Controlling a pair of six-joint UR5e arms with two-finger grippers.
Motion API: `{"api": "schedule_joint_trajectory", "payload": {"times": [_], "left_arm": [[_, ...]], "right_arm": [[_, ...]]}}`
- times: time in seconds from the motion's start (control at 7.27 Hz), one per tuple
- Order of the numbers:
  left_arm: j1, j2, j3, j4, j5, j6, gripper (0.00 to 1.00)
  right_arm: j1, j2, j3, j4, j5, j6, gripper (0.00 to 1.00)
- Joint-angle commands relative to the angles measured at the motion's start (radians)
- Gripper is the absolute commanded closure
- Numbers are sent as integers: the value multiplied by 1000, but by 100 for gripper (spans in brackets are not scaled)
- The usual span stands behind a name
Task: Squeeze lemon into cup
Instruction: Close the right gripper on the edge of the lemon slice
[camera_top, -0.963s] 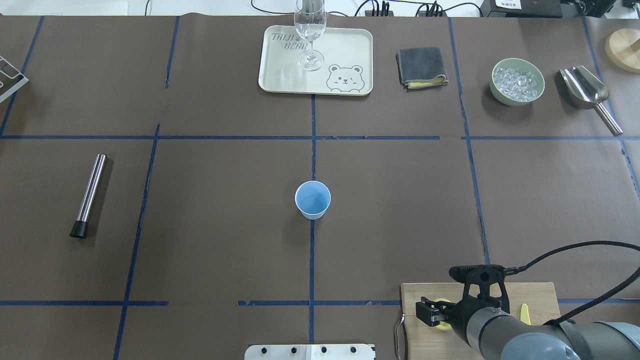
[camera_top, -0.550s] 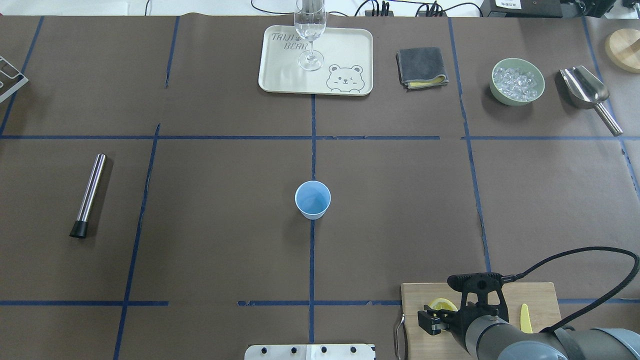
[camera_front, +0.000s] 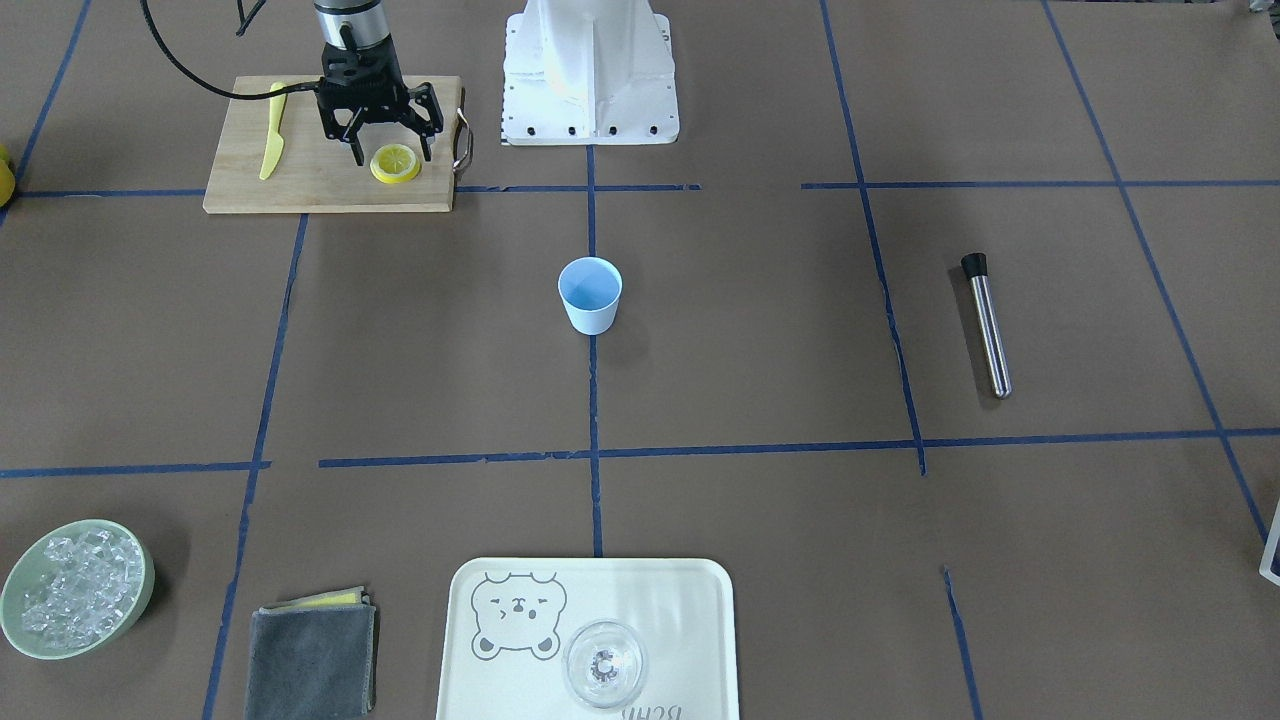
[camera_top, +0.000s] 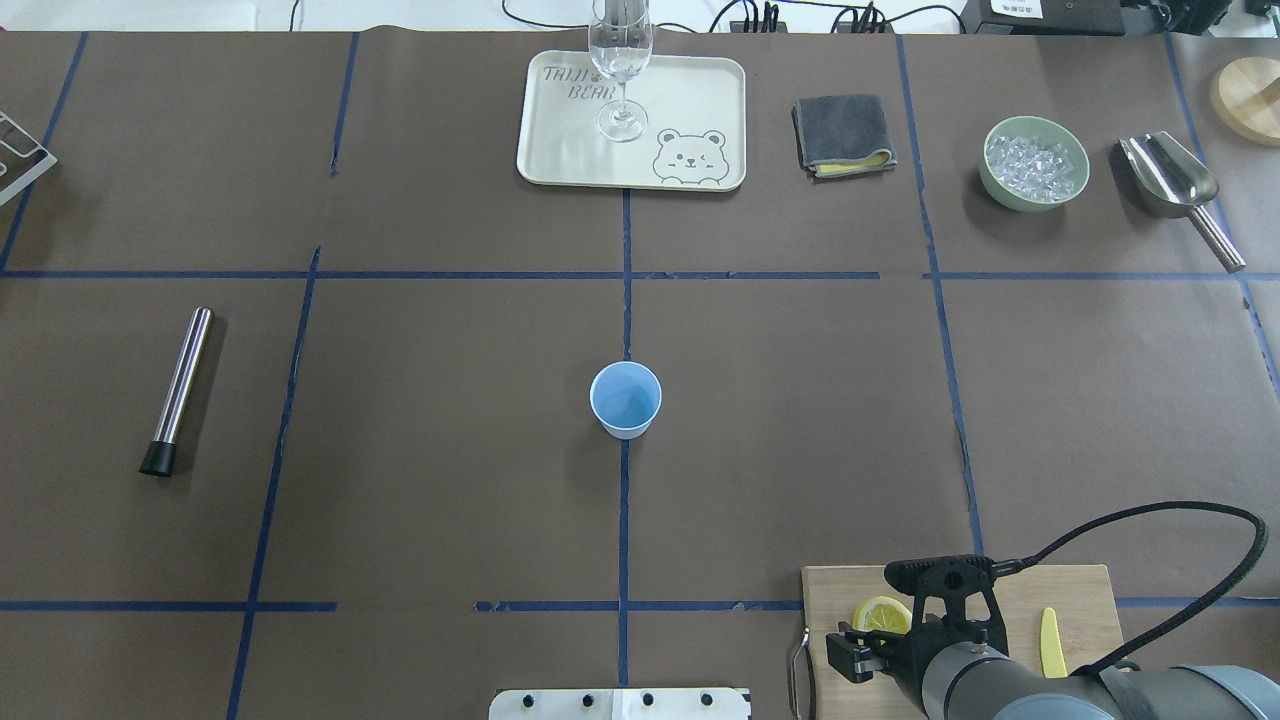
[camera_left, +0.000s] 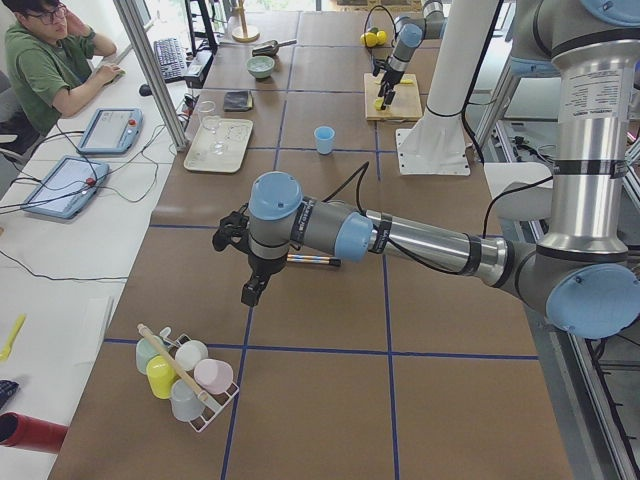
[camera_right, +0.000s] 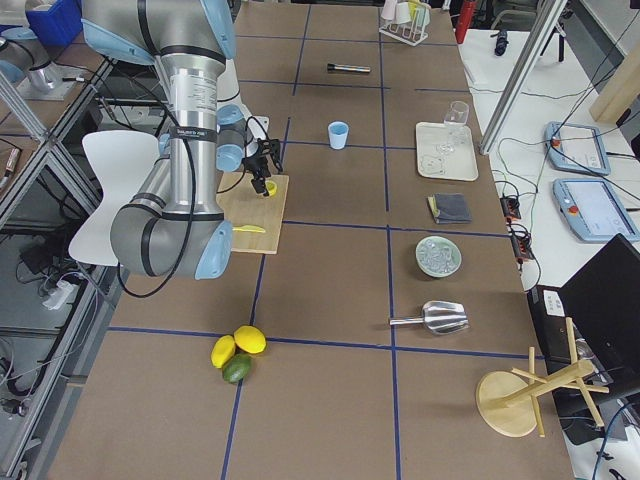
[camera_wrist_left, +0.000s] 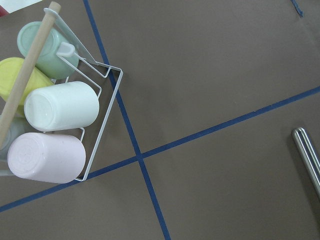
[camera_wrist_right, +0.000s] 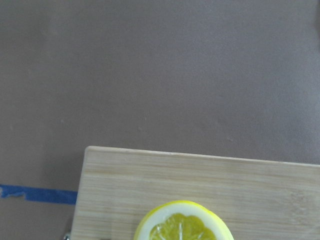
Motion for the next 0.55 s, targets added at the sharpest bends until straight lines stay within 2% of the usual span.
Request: {"api": "schedule_joint_trajectory", "payload": {"times": [0.0,0.41], "left_arm": [[0,0,0,0,0,0,0],[-2,0,0,-2,0,2,0]], "right_arm": [[-3,-6,-3,-3,1,0,9],[-9,-2,-12,-3,3,-2,11]]}}
